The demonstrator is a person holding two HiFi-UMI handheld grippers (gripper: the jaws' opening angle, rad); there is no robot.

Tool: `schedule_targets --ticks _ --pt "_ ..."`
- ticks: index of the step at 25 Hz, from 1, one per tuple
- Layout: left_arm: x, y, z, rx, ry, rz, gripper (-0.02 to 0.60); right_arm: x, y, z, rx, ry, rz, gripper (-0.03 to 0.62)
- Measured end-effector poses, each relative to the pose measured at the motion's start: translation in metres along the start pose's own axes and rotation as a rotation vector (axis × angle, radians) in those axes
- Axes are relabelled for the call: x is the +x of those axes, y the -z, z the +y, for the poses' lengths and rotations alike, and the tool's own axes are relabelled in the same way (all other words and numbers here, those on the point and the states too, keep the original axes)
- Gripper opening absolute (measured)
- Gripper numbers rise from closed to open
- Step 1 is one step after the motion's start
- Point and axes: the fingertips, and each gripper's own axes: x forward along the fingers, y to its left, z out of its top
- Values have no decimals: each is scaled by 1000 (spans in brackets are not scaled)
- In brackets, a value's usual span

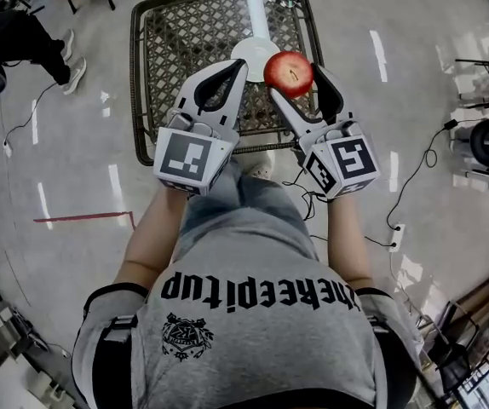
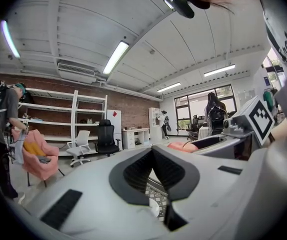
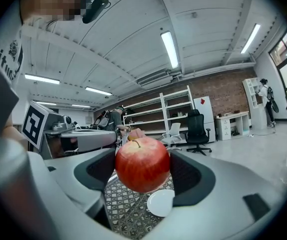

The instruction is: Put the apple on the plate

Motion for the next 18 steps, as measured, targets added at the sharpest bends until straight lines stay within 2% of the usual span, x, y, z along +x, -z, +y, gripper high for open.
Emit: schedule_targets --ticks 8,18 --pt "-1 3 5 -8 -13 5 31 5 6 -4 5 10 0 360" --pt "8 14 30 -27 -8 25 31 39 19 -15 17 39 28 359"
